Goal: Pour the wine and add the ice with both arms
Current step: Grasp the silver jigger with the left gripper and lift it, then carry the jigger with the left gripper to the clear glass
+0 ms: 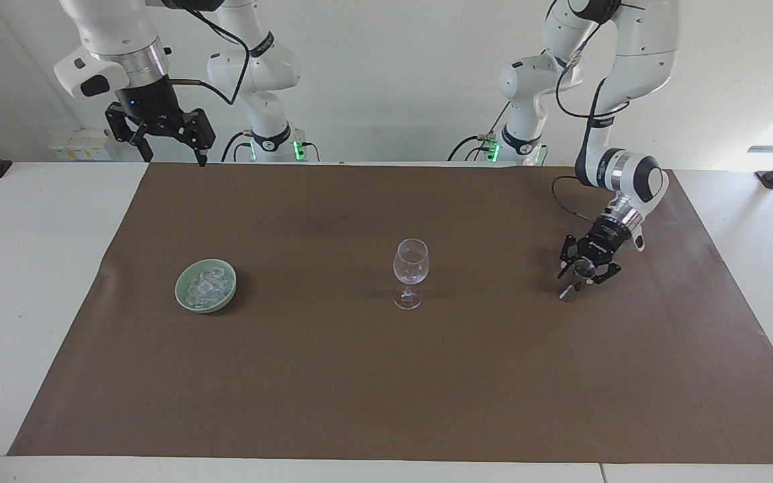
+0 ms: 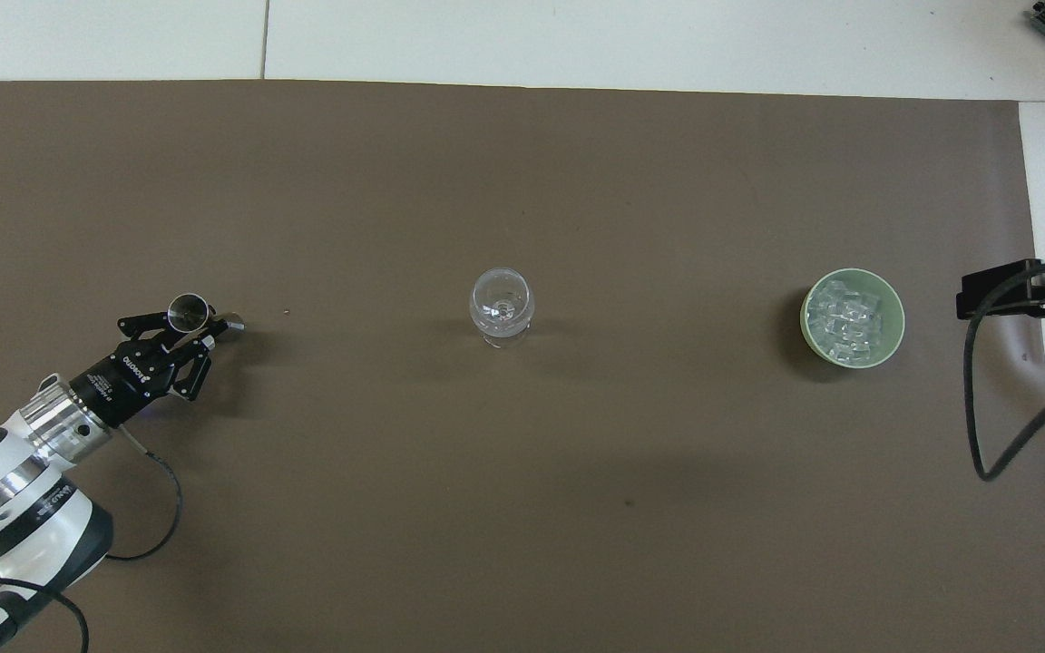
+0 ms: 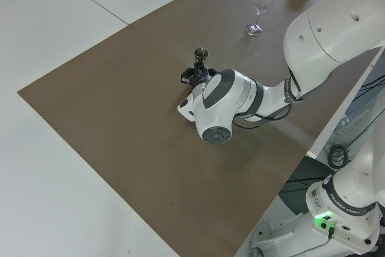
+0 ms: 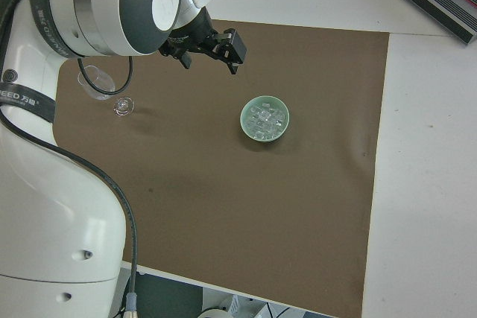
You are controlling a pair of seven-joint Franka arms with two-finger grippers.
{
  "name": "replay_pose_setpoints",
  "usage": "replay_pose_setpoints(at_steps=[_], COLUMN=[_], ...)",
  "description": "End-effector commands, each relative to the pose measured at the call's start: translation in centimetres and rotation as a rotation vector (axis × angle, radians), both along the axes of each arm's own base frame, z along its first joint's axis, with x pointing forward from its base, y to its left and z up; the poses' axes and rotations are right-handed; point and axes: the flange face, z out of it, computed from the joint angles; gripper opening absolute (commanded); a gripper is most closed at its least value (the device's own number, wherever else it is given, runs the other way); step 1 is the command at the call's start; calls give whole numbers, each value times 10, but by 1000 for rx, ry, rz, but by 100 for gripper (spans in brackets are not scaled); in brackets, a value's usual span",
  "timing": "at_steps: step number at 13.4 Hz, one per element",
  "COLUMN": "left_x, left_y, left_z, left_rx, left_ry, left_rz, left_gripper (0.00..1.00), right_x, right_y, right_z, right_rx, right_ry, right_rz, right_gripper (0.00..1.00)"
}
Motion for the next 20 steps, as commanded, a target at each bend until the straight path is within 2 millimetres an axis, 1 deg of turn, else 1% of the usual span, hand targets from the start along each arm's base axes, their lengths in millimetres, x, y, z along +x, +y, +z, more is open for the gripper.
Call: replay_pose_setpoints(at_steps=[1, 5, 7, 8, 9, 10, 11, 13, 14, 17, 20], left_x=[-1, 15, 24, 29, 34, 38, 42, 50, 51, 54, 53], left_y=[2, -1, -1, -3, -11, -12, -16, -36, -43, -79, -116], left_z=[-4, 9, 17, 24, 31, 36, 47, 65, 73, 103, 128], left_rx=[10, -5, -21, -25, -34, -25, -12, 16, 36, 80, 114], left_ry=[2, -31, -19, -13, -11, -4, 3, 28, 30, 32, 48], left_rz=[25, 8, 16, 20, 11, 17, 26, 33, 39, 34, 42], left_gripper=[0, 0, 0, 0, 0, 0, 0, 0, 0, 0, 0], right_x=[-6, -6, -6, -6, -6, -6, -6, -6, -6, -6, -6], right_y=[-2, -1, 0, -2, -2, -1, -1, -2, -1, -2, -1], right_z=[0, 0, 0, 0, 0, 0, 1, 1, 2, 2, 1], right_rx=[19, 19, 19, 19, 19, 19, 19, 19, 19, 19, 19], right_ry=[6, 6, 6, 6, 6, 8, 6, 5, 3, 3, 5], right_rz=[10, 12, 13, 10, 10, 11, 11, 10, 12, 10, 12], right_gripper=[100, 100, 100, 100, 100, 100, 100, 100, 100, 100, 100])
